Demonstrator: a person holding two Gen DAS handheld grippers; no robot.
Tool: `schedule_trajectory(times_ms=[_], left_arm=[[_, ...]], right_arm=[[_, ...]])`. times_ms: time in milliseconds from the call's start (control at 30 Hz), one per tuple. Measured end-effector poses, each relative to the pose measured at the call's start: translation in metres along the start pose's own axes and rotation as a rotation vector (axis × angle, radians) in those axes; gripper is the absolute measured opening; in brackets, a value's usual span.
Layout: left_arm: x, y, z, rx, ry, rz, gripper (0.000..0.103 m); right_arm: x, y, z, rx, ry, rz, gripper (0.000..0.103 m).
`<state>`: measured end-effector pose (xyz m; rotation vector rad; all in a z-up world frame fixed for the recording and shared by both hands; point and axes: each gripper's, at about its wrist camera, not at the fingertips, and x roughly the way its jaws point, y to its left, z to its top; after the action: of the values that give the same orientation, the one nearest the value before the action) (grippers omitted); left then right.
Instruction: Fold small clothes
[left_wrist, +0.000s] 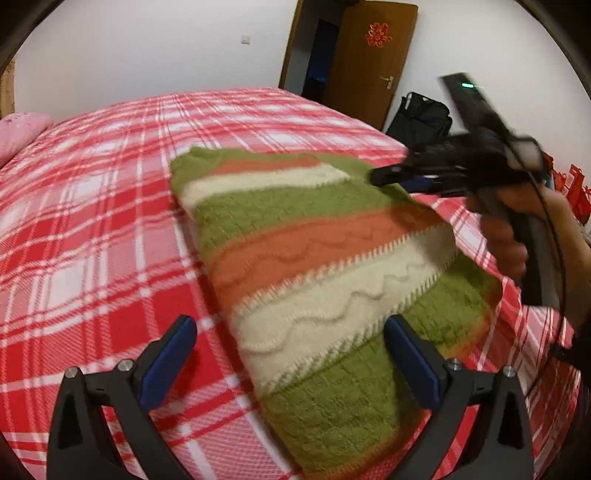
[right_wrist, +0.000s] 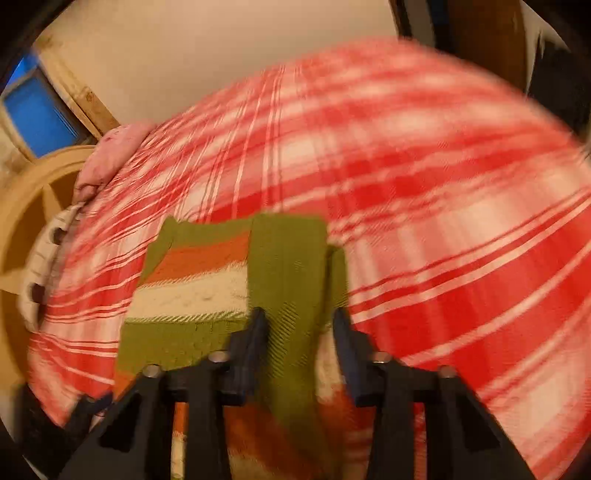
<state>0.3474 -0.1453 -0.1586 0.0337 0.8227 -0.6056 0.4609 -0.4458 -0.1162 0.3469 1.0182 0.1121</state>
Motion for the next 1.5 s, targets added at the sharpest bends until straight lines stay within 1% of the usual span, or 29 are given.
schedule_trajectory(times_ms=[67,100,133,200,233,267,300,333,400,433,500,600,733,800,867,900,933,1000,1100,1200,1233,1300,1400,1467,1500], left_arm=[[-0.001,-0.001,0.001,0.004,-0.006,-0.003,0.103],[-0.001,-0.002,0.001,0.008,-0.003,-0.004,0.103],[0.001,-0.003,0.0,0.01,0.005,-0.005,0.103],[0.002,-0.003,0.0,0.009,0.016,-0.012,0.103],[0.003,-0.002,0.0,0.007,0.02,-0.014,0.103],[0.002,-0.002,0.0,0.001,0.021,-0.012,0.103],[0.001,-0.001,0.0,-0.005,0.02,-0.007,0.103],[-0.001,0.0,-0.001,-0.011,0.017,0.0,0.103],[-0.003,0.001,-0.003,-0.018,0.014,0.008,0.103],[-0.004,0.001,-0.004,-0.024,0.014,0.008,0.103],[-0.004,0.002,-0.004,-0.036,0.022,0.008,0.103],[-0.006,0.001,-0.004,-0.034,0.03,0.015,0.103],[-0.01,-0.001,0.003,-0.016,0.031,0.033,0.103],[-0.013,0.001,0.006,-0.021,0.021,0.04,0.103],[-0.011,0.003,0.009,-0.032,0.023,0.038,0.103],[-0.01,0.004,0.009,-0.035,0.028,0.035,0.103],[-0.007,0.005,0.009,-0.036,0.034,0.034,0.103],[-0.004,0.005,0.007,-0.037,0.039,0.032,0.103],[-0.005,0.007,0.008,-0.043,0.045,0.028,0.103],[-0.018,0.011,0.01,-0.054,0.008,0.036,0.103],[-0.023,0.017,0.011,-0.071,-0.013,0.042,0.103],[-0.026,0.029,0.012,-0.123,-0.02,0.037,0.103],[-0.018,0.043,0.012,-0.204,0.012,0.026,0.103],[-0.01,0.045,0.01,-0.225,0.037,0.02,0.103],[-0.008,0.044,0.01,-0.232,0.038,0.015,0.103]], right_arm=[[0.004,0.002,-0.005,-0.026,-0.01,-0.066,0.012],[0.006,0.0,-0.009,-0.02,-0.012,-0.084,0.012],[0.008,-0.003,-0.011,-0.007,-0.009,-0.091,0.012],[0.009,-0.015,-0.014,0.041,-0.022,-0.067,0.013],[0.009,-0.019,-0.013,0.059,-0.024,-0.052,0.02],[0.008,-0.022,-0.014,0.066,-0.025,-0.043,0.024],[0.008,-0.023,-0.015,0.054,-0.026,-0.038,0.03],[0.007,-0.023,-0.016,0.038,-0.029,-0.045,0.039],[0.0,-0.028,-0.02,0.049,-0.032,-0.055,0.053],[-0.003,-0.031,-0.022,0.061,-0.028,-0.049,0.054],[-0.008,-0.034,-0.025,0.066,-0.032,-0.028,0.055],[-0.017,-0.034,-0.026,0.056,-0.058,-0.021,0.055],[-0.02,-0.036,-0.019,0.049,-0.078,0.004,0.055],[-0.017,-0.038,-0.013,0.036,-0.085,0.003,0.055],[-0.01,-0.04,-0.012,0.028,-0.061,0.008,0.055],[-0.002,-0.041,-0.014,0.022,-0.035,-0.006,0.055],[0.001,-0.042,-0.016,0.02,-0.032,-0.012,0.055],[-0.001,-0.042,-0.02,0.017,-0.054,-0.007,0.054],[-0.001,-0.042,-0.023,0.008,-0.051,-0.024,0.054],[-0.004,-0.038,-0.02,-0.007,-0.026,-0.044,0.054],[-0.005,-0.039,-0.018,-0.004,-0.021,-0.035,0.054],[-0.01,-0.043,-0.013,0.007,-0.04,0.005,0.054],[-0.015,-0.049,-0.007,0.04,-0.066,0.065,0.054],[-0.012,-0.049,-0.004,0.05,-0.07,0.066,0.054],[-0.008,-0.048,-0.003,0.047,-0.062,0.086,0.054]])
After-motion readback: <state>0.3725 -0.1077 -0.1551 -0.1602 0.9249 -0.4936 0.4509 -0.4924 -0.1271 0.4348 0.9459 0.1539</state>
